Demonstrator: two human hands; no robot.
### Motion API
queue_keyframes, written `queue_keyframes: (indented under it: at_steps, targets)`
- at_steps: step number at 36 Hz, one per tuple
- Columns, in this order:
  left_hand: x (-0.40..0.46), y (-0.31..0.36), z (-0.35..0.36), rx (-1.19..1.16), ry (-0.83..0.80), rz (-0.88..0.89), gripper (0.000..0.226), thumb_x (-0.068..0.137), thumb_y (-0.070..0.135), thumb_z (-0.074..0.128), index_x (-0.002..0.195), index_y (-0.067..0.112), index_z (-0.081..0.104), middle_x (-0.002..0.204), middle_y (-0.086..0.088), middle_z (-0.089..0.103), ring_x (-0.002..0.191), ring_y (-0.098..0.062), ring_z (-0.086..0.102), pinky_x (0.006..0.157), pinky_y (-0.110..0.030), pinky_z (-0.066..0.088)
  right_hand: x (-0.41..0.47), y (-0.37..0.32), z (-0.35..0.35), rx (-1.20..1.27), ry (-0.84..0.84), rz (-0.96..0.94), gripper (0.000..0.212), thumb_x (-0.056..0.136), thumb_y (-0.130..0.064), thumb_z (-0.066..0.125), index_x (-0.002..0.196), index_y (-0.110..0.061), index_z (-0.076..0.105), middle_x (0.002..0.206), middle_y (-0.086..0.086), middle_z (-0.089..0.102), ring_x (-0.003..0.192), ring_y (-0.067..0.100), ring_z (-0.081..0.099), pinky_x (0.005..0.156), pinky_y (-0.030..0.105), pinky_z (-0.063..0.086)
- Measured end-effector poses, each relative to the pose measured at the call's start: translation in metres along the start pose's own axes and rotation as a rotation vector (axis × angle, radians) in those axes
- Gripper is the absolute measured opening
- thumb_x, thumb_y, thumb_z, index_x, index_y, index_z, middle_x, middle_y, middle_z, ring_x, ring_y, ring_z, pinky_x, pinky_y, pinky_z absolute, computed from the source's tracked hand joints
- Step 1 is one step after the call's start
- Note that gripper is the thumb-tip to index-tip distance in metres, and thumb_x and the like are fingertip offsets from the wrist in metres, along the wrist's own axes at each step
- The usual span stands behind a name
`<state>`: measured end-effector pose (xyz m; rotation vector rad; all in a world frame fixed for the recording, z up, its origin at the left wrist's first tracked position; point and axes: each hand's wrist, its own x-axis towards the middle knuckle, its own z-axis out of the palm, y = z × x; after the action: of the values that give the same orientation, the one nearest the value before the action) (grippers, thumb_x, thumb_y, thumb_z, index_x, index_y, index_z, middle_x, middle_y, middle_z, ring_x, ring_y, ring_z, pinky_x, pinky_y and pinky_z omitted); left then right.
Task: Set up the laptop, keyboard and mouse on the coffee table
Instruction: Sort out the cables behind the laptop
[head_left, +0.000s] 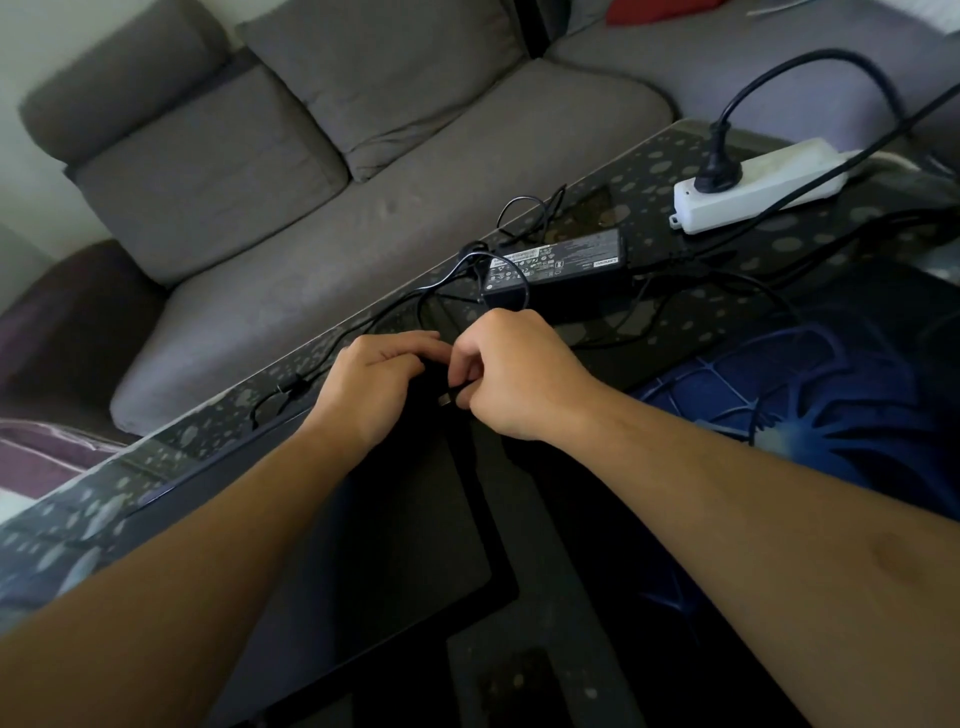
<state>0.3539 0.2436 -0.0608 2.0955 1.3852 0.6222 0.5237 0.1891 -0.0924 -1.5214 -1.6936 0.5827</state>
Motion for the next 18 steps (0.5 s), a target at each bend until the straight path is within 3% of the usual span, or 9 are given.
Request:
queue_keyframes:
  at_steps: [6, 12, 18]
  targets:
    - [0.0015, -0.0047, -0.0008, 0.01, -0.011, 0.011, 0.054, 0.088, 0.0, 0.049, 0.093, 0.041, 0.084, 0.127, 0.014, 0.073, 0.131, -0.002, 0.057, 0.121, -0.043, 0.039, 0.0003, -0.0006, -0.0029, 0.011, -0.037, -0.004, 0.016, 0.079, -0.016, 0.087, 0.083, -0.03, 0.081, 0.074, -0.015, 0.062, 0.082, 0.014, 0.07, 0.078, 0.036, 0.063]
    - [0.0041, -0.0061, 0.0, 0.006, -0.004, 0.001, 0.047, 0.083, 0.009, 0.049, 0.098, 0.037, 0.084, 0.121, 0.016, 0.075, 0.126, -0.007, 0.063, 0.116, -0.044, 0.045, 0.0008, -0.0049, 0.0029, -0.027, -0.021, -0.017, 0.02, 0.08, -0.014, 0.084, 0.092, -0.03, 0.082, 0.092, -0.005, 0.075, 0.091, 0.021, 0.073, 0.082, 0.039, 0.062]
    - [0.0036, -0.0038, 0.0004, 0.029, -0.009, -0.009, 0.051, 0.082, 0.005, 0.048, 0.099, 0.037, 0.084, 0.114, 0.015, 0.078, 0.119, -0.01, 0.067, 0.109, -0.045, 0.05, 0.0022, -0.0079, 0.0064, -0.044, -0.032, -0.04, 0.023, 0.079, -0.007, 0.081, 0.09, -0.027, 0.082, 0.085, -0.003, 0.073, 0.083, 0.02, 0.073, 0.075, 0.039, 0.064]
